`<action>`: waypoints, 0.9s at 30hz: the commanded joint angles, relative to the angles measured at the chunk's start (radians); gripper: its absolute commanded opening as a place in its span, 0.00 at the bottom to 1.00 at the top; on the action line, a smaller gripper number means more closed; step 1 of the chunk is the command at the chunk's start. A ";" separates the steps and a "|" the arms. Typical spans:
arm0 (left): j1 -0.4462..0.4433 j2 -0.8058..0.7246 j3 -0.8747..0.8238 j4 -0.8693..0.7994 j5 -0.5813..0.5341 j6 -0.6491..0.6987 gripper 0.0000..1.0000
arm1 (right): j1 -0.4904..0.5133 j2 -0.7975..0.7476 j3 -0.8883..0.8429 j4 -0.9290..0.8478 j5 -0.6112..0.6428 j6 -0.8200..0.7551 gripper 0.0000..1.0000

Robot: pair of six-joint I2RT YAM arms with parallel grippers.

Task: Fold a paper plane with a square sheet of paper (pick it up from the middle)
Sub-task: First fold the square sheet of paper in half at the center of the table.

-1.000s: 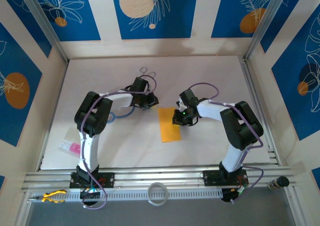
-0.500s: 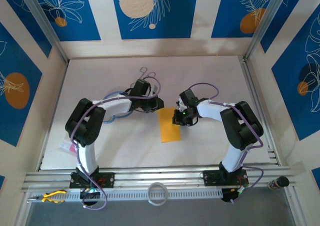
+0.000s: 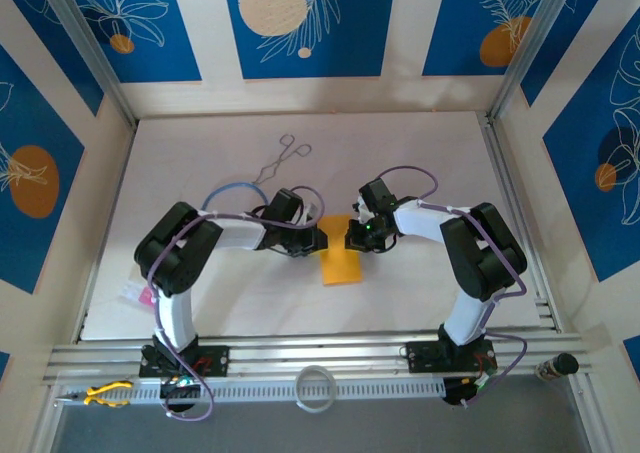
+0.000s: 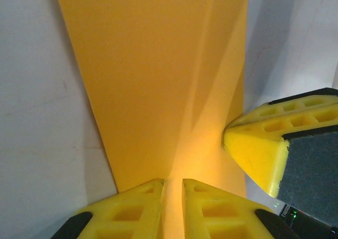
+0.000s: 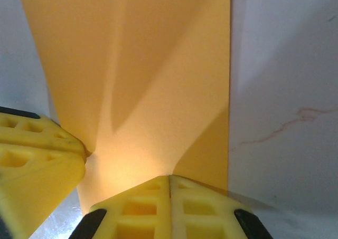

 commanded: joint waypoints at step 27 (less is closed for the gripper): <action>-0.047 -0.065 -0.062 -0.122 -0.034 -0.012 0.17 | -0.011 0.041 -0.050 -0.140 0.144 -0.006 0.00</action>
